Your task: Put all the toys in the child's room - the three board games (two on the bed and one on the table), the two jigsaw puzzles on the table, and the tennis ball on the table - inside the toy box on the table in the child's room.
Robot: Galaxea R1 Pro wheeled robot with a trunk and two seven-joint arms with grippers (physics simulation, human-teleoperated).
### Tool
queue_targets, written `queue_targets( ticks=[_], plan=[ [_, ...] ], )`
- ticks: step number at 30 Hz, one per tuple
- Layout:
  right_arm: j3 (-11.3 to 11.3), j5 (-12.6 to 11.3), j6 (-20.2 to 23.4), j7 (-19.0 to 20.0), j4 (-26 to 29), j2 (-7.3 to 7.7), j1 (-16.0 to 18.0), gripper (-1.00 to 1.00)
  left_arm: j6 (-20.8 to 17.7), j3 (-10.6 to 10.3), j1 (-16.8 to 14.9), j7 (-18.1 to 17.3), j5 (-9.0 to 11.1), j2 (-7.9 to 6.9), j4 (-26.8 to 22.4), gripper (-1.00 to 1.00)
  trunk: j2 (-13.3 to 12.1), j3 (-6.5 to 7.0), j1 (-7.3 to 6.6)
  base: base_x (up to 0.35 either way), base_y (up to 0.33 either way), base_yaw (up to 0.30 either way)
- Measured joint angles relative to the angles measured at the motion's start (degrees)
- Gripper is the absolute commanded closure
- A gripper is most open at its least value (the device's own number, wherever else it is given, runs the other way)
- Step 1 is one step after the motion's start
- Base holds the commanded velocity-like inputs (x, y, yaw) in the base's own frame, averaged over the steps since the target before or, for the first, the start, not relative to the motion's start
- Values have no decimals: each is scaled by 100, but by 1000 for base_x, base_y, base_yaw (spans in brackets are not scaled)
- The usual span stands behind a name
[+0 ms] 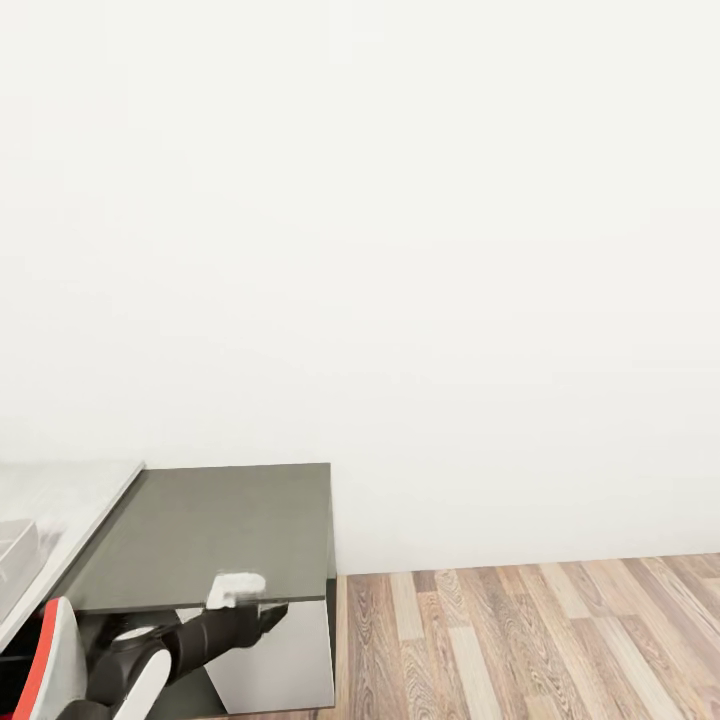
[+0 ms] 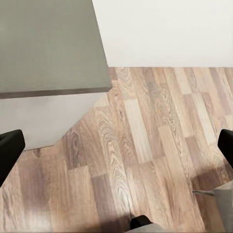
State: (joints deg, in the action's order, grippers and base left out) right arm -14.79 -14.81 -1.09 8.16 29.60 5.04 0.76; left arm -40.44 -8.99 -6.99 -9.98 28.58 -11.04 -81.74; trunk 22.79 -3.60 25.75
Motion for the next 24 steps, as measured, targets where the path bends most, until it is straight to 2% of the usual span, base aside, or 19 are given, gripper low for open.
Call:
queue_targets(
  ticks=[5, 9, 16, 24],
  plan=[
    [57, 82, -89, -18, -54, -62, -1, -100, 367, -109, 138, -11, -373, 12, 165, -100, 0, 0, 0, 0, 0, 0],
    [149, 137, -122, -23, -70, -84, -2, -100, 517, -152, 182, -11, -531, 40, 345, -100, 0, 0, 0, 0, 0, 0],
    [280, 168, -141, -30, -78, -115, -2, -100, 609, -168, 206, -1, -625, 63, 621, -100, 0, 0, 0, -10, -30, 0],
    [323, 176, -148, -35, -79, -124, -2, -100, 640, -168, 211, 5, -648, 70, 833, -100, 0, 0, 0, -67, -183, 0]
  ],
)
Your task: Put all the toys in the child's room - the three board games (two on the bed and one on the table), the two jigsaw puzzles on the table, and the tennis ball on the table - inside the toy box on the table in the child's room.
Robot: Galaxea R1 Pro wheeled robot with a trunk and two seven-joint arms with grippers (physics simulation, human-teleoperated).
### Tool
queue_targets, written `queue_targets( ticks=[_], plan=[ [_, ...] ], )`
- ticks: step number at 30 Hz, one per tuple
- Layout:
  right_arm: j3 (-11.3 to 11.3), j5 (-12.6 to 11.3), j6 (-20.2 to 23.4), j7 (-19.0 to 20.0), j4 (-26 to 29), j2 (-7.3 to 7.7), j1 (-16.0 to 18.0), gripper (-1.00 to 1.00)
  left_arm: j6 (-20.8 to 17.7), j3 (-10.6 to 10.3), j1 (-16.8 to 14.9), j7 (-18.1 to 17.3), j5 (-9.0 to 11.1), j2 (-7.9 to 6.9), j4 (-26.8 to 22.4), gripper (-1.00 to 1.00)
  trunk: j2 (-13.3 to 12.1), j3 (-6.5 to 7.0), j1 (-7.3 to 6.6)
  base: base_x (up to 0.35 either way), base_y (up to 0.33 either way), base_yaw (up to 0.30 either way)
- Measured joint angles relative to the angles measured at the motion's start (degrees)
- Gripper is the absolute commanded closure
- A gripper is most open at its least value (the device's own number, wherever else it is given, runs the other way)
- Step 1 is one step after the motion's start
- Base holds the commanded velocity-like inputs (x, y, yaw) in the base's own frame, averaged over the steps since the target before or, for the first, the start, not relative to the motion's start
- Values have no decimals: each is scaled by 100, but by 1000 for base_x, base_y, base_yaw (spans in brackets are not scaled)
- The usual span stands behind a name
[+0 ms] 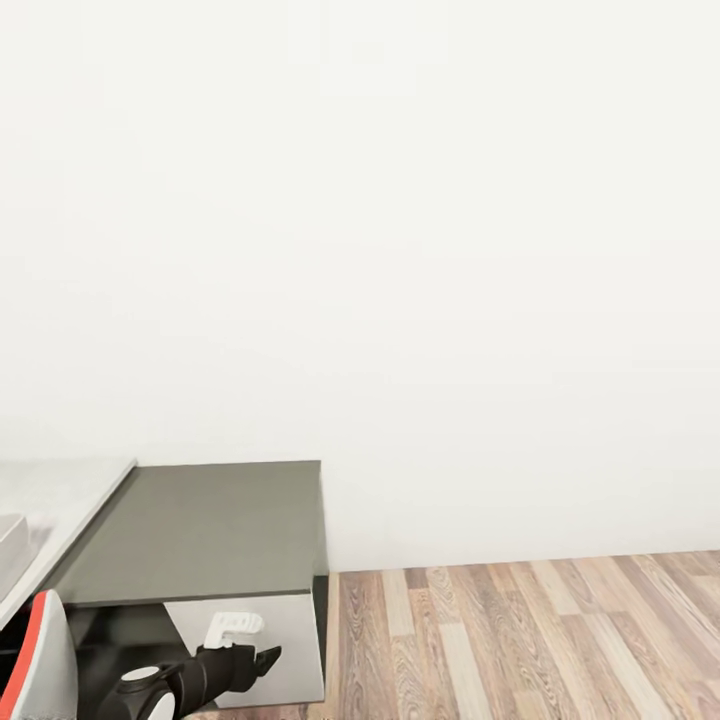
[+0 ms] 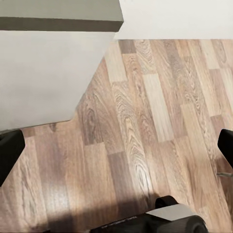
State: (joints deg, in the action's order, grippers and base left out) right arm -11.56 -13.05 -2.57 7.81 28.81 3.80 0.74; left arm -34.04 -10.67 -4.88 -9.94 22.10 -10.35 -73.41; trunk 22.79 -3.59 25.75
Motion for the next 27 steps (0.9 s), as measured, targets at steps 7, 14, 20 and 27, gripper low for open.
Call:
queue_targets(
  ticks=[7, 14, 20, 27],
  plan=[
    [7, 0, -1, -1, -1, -7, 0, -100, 310, -31, 1, 1, -2, 4, 187, -100, 0, 0, 0, -14, -56, 0],
    [12, 1, 4, 0, 0, -9, 0, -100, 417, -183, -3, 13, -11, 2, 479, -100, 0, 0, 0, -2, -150, 0],
    [15, 1, 6, 0, -1, -10, 0, -100, 461, -214, 0, 25, 4, 2, 657, -100, 0, 0, 0, 0, -62, 0],
    [16, -4, 21, -10, -3, -9, 1, -100, 671, -219, -1, 70, -5, 21, 1209, -100, 0, 0, 0, 0, -15, 0]
  ],
)
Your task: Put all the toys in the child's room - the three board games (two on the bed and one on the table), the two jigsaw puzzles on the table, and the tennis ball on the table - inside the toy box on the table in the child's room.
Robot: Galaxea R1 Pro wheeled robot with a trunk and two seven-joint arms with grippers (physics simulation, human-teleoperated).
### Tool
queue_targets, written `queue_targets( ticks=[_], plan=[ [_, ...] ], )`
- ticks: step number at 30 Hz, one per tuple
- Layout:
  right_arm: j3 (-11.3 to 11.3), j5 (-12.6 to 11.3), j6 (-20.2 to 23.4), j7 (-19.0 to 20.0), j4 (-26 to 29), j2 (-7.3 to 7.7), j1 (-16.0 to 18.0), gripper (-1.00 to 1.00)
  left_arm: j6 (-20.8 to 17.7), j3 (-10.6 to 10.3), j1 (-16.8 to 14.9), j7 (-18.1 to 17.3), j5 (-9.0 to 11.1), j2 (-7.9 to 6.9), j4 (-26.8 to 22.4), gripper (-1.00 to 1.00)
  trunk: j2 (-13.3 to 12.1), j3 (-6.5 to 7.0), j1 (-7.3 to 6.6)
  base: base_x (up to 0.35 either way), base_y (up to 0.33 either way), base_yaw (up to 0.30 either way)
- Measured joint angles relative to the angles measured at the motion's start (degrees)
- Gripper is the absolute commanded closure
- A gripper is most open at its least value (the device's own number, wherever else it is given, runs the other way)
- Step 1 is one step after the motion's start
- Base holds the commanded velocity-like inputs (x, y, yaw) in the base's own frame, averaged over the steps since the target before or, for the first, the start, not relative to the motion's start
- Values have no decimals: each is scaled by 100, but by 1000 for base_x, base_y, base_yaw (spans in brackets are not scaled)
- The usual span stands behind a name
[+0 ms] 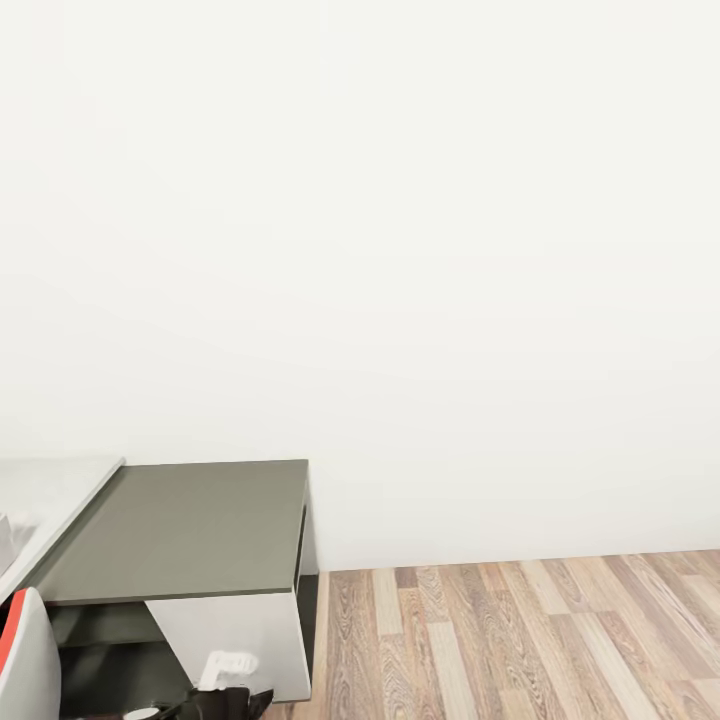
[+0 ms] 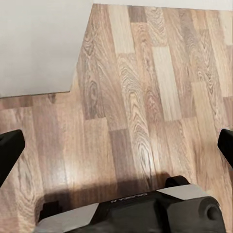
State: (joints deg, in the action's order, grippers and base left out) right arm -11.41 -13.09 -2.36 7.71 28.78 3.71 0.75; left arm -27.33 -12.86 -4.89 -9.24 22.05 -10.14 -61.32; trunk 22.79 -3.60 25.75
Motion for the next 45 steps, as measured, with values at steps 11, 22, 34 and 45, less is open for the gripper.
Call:
queue_targets(
  ticks=[11, 22, 34, 45],
  plan=[
    [8, -7, 13, -19, -238, 0, -1, -100, 636, -17, -7, 948, -10, 440, 1696, -100, 0, 0, 0, 0, -1, 0],
    [20, 0, -19, -24, -877, 0, -1, -100, 1438, 14, -55, 1506, -47, 604, 3431, -100, 1, 0, 0, 0, 0, 0],
    [15, -3, -1397, -40, -2206, 5, -10, -100, 2727, -12, -61, 1635, -383, 605, 5198, -100, 1, -17, 0, 0, 0, 0],
    [26, -38, -1944, -40, -2737, 19, -37, -100, 3049, -8, -60, 1666, -471, 606, 5802, -100, 1, -22, 0, 0, 0, 0]
  ],
)
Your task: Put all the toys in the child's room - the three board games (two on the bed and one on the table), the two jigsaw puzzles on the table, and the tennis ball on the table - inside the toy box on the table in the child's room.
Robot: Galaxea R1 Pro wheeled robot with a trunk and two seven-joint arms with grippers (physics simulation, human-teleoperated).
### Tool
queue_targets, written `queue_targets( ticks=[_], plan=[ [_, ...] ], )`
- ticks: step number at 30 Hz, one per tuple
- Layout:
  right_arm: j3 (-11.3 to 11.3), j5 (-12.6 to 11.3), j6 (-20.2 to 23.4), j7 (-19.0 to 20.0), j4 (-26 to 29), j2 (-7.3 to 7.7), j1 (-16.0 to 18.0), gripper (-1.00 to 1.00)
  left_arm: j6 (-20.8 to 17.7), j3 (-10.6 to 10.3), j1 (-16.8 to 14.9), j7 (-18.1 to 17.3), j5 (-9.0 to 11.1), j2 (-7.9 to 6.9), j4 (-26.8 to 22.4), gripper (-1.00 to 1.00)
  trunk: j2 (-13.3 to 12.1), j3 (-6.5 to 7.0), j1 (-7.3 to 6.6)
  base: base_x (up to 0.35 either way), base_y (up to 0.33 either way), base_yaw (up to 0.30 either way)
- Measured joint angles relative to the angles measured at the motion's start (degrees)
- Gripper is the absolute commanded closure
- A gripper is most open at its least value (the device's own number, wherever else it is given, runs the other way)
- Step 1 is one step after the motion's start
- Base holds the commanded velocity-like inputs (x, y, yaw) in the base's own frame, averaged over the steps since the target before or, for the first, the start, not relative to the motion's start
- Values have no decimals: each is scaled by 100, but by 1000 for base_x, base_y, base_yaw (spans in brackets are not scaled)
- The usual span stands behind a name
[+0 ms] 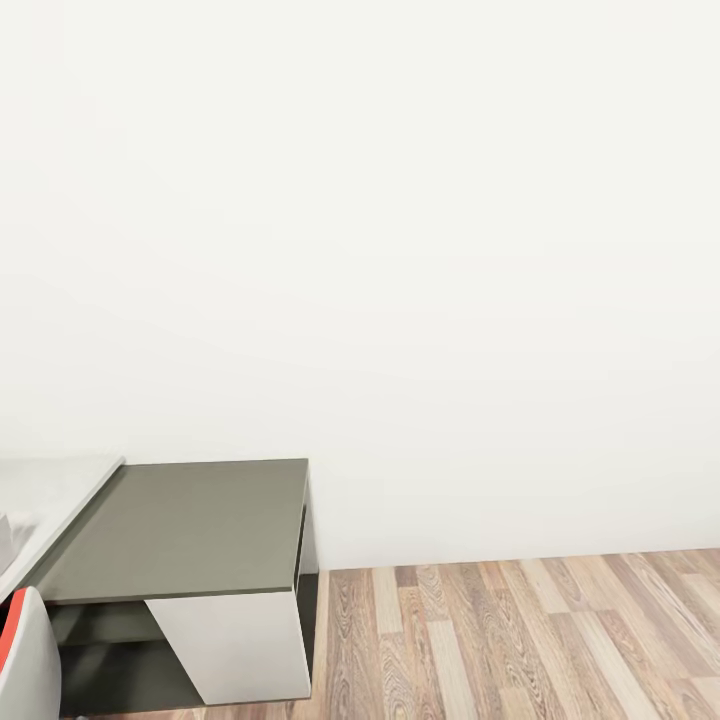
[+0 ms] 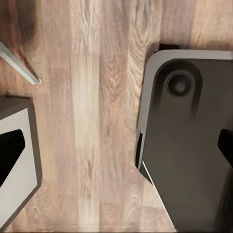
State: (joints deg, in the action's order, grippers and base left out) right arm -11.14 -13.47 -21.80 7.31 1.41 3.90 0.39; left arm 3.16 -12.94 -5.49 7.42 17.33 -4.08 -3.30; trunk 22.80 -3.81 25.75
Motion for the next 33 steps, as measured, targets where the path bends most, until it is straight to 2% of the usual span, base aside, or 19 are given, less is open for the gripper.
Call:
queue_targets(
  ticks=[10, 23, 33],
  plan=[
    [4, -4, -8, -7, -29, 3, -6, -100, 55, 28, 2, 17, 28, -12, 204, -100, 0, 0, 0, 0, 0, 0],
    [-16, -25, 15, -251, -45, 66, -7, -100, 59, 49, 16, 9, 3, -2, 189, -100, 0, 0, 0, 0, 0, 0],
    [-42, -52, -3, -398, -42, -6, -7, -100, 60, 55, 17, 9, 11, 9, 162, -100, 0, 0, 0, 0, 0, 0]
  ],
)
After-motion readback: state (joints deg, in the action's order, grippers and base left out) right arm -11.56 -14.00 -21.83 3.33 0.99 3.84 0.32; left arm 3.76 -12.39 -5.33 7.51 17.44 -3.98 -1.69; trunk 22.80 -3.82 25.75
